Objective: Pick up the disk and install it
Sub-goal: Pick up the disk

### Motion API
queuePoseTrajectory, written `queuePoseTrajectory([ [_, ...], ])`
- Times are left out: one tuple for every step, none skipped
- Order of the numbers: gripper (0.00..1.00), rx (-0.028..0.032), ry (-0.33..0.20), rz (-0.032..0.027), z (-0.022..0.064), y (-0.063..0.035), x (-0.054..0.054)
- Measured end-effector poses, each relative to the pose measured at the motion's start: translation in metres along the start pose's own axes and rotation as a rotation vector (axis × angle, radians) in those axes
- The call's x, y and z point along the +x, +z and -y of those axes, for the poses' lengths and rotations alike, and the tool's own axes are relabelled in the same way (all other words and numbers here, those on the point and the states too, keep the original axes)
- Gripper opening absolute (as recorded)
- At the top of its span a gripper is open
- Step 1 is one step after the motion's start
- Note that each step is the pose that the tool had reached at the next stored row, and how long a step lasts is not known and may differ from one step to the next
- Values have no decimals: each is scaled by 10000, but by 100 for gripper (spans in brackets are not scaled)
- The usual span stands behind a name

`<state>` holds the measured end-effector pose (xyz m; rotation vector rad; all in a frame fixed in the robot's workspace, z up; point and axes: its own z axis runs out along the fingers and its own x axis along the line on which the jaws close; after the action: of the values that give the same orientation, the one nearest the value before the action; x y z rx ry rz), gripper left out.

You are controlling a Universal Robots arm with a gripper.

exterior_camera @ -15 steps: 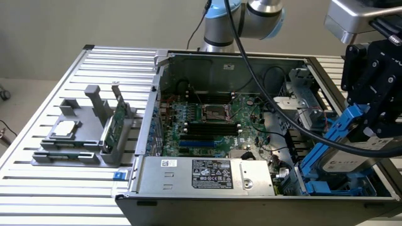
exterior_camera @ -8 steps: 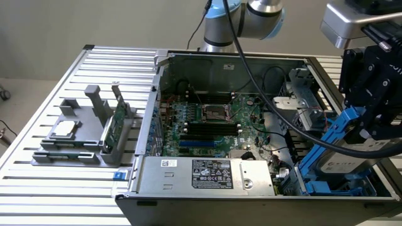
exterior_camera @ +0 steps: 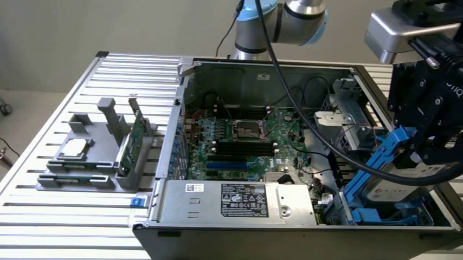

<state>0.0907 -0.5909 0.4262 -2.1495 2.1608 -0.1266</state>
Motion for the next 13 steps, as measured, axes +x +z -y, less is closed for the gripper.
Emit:
queuePoseTrajectory([
  [33,1,15,-1,-1,9,0],
  [33,0,32,-2,-2,19,0],
  [33,1,48,-5,-3,28,0],
  [33,1,66,-6,-4,37,0],
  [33,1,84,-8,-6,46,0],
  [33,1,102,-10,-7,56,0],
  [33,1,122,-12,-8,67,0],
  [33,1,140,-13,-9,77,0],
  [33,1,157,-14,-11,87,0],
  [33,1,175,-14,-12,98,1],
  [33,1,193,-14,-13,109,0],
  [33,2,210,-15,-15,119,1],
  [33,2,230,-14,-16,131,1],
])
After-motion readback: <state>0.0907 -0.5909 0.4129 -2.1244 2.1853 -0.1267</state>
